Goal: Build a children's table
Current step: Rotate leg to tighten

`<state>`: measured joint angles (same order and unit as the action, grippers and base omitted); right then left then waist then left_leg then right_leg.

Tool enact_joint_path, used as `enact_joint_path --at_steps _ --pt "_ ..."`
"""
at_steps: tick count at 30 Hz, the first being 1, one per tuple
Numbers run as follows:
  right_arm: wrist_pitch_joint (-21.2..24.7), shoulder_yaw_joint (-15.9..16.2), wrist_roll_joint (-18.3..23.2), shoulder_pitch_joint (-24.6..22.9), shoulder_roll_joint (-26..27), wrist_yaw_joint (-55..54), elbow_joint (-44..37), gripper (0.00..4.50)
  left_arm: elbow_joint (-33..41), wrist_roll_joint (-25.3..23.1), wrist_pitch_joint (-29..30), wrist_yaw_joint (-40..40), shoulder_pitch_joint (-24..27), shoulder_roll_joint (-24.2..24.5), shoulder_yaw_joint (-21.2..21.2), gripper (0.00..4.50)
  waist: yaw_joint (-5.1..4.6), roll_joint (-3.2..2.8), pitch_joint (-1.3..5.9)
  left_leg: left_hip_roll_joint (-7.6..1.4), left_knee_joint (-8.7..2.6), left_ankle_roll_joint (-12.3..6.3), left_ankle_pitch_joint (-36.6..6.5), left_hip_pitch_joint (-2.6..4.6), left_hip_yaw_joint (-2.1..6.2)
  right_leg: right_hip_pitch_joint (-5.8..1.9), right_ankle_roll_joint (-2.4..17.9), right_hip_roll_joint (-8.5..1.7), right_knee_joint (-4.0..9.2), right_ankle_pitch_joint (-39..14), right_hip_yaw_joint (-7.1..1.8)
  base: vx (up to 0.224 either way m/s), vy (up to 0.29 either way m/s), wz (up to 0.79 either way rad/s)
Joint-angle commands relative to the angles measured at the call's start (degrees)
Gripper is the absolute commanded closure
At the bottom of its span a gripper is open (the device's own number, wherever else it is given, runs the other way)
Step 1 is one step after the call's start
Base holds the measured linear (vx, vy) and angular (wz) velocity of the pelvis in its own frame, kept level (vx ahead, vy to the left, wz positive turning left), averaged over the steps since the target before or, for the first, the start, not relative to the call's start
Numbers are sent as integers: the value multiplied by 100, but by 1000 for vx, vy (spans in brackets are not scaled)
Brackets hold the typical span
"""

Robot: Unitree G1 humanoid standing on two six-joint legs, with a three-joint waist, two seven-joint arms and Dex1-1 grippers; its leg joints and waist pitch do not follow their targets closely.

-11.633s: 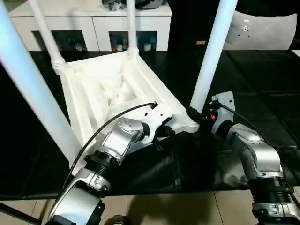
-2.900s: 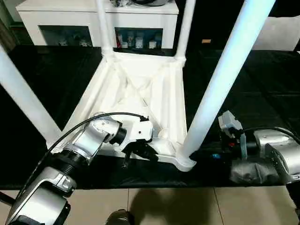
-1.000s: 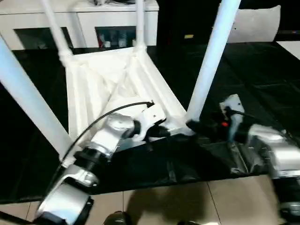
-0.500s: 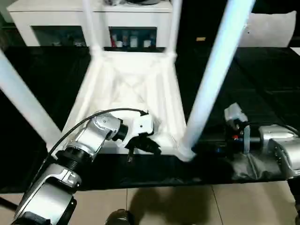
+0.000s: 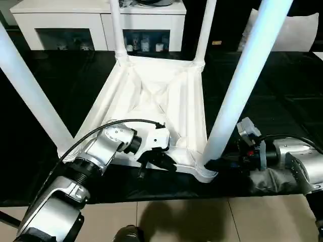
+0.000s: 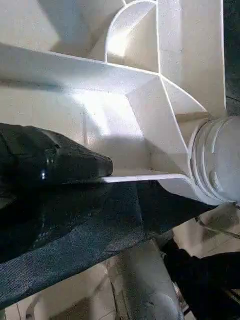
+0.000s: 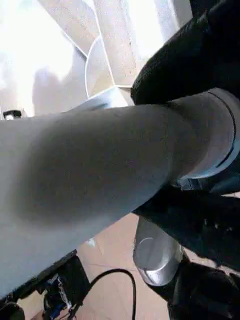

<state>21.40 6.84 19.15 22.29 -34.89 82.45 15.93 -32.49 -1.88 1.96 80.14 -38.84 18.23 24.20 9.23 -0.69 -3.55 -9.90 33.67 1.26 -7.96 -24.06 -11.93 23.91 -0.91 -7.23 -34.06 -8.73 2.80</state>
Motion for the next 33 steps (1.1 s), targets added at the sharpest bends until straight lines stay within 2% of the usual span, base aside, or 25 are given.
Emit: enact_joint_path --at_steps 1,5,6,7,10,11,12,13,14,16,18,19,20,21,24,27,28,30,31,33 --pt "-38 -8 76 -10 12 47 10 220 120 123 -154 90 -199 -68 -30 450 -54 71 418 -349 -463 -77 -2155 256 160 -180 1217 -198 394 -1842 -141 0 0 0" --pt "299 -58 178 -118 172 -316 -275 239 116 123 93 -248 -197 -153 -157 450 -54 72 404 -345 -471 -48 -2248 267 163 -172 1171 -196 414 -2018 -146 0 0 0" --pt "515 -96 134 -104 337 -749 -346 239 149 163 328 -446 -197 -229 -256 450 -63 102 391 -339 -477 -41 -2251 253 167 -169 1128 -200 416 -2129 -144 0 0 0" --pt "568 -110 19 -73 469 -1103 -334 240 179 170 524 -602 -205 -283 -312 450 -83 90 387 -336 -483 3 -2277 253 178 -160 1099 -201 417 -2222 -143 0 0 0" --pt "590 -240 -356 111 943 -2292 -133 242 205 108 1005 -1207 -253 -504 -459 450 -223 98 363 -307 -511 200 -2493 234 214 -138 973 -209 438 -2595 -127 0 0 0" --pt "733 -354 -517 258 1253 -3026 -3 244 145 72 1283 -1706 -312 -726 -583 450 -264 98 361 -296 -519 246 -2526 215 229 -145 933 -210 442 -2688 -116 0 0 0" --pt "802 -394 -566 305 1360 -3277 28 246 125 68 1393 -1871 -333 -808 -625 450 -346 111 363 -277 -520 315 -2596 205 246 -152 853 -206 463 -2843 -92 0 0 0" --pt "863 -427 -632 353 1465 -3542 53 248 118 69 1494 -2026 -351 -889 -663 450 -414 100 362 -274 -516 360 -2700 227 260 -129 790 -209 490 -2983 -87 0 0 0" --pt "1048 -596 -799 544 1757 -4356 248 248 86 65 1670 -2465 -401 -1115 -779 450 -480 101 364 -261 -516 349 -2744 211 264 -144 759 -198 505 -2989 -79 0 0 0" --pt "1268 -789 -720 696 1983 -4793 414 248 53 65 1771 -2749 -440 -1278 -859 450 -579 114 377 -232 -501 300 -2718 191 261 -146 747 -185 528 -2944 -63 0 0 0" --pt "1013 -772 -795 739 2087 -4943 402 248 27 -24 1703 -2965 -460 -1382 -835 450 -620 119 388 -234 -495 186 -2565 165 250 -167 737 -181 544 -2742 -67 0 0 0" --pt "787 -766 -833 759 2138 -4985 423 248 29 -49 1706 -3013 -459 -1426 -809 450 -611 112 395 -238 -491 147 -2508 177 239 -161 739 -178 550 -2643 -72 0 0 0" --pt "610 -773 -834 770 2189 -5002 450 216 40 -70 1703 -3047 -447 -1455 -787 450 -617 106 431 -243 -473 41 -2273 178 211 -173 863 -163 519 -2157 -87 0 0 0" --pt "556 -826 -787 784 2263 -4994 467 184 64 -115 1699 -3108 -437 -1481 -780 450 -619 109 433 -240 -470 -4 -2207 168 201 -180 906 -151 507 -2015 -87 0 0 0" --pt "604 -853 -747 738 2253 -4871 329 174 110 -143 1766 -3141 -435 -1453 -804 450 -585 96 449 -249 -435 -192 -1919 192 160 -190 1119 -133 468 -1555 -100 0 0 0" --pt "626 -820 -718 640 2091 -4606 175 140 158 -155 1653 -3047 -390 -1337 -766 450 -505 92 469 -253 -409 -338 -1507 191 141 -232 1235 -132 413 -1084 -98 0 0 0" --pt "626 -809 -707 606 2021 -4510 142 135 173 -155 1606 -3004 -368 -1297 -754 450 -479 112 498 -253 -391 -404 -1318 190 138 -260 1291 -138 378 -874 -90 0 0 0" --pt "535 -750 -680 534 1811 -4268 116 129 195 -107 1443 -2859 -325 -1212 -728 450 -444 112 500 -249 -373 -491 -1196 186 127 -272 1330 -136 369 -729 -85 0 0 0" --pt "496 -731 -678 508 1727 -4181 111 103 205 -84 1370 -2782 -307 -1176 -714 450 -418 105 494 -256 -370 -516 -1184 191 124 -269 1352 -147 369 -745 -87 0 0 0" --pt "423 -748 -612 399 1463 -3793 43 88 224 -75 1218 -2495 -258 -999 -634 450 -374 90 495 -262 -367 -495 -1226 201 123 -269 1353 -147 373 -860 -87 0 0 0"
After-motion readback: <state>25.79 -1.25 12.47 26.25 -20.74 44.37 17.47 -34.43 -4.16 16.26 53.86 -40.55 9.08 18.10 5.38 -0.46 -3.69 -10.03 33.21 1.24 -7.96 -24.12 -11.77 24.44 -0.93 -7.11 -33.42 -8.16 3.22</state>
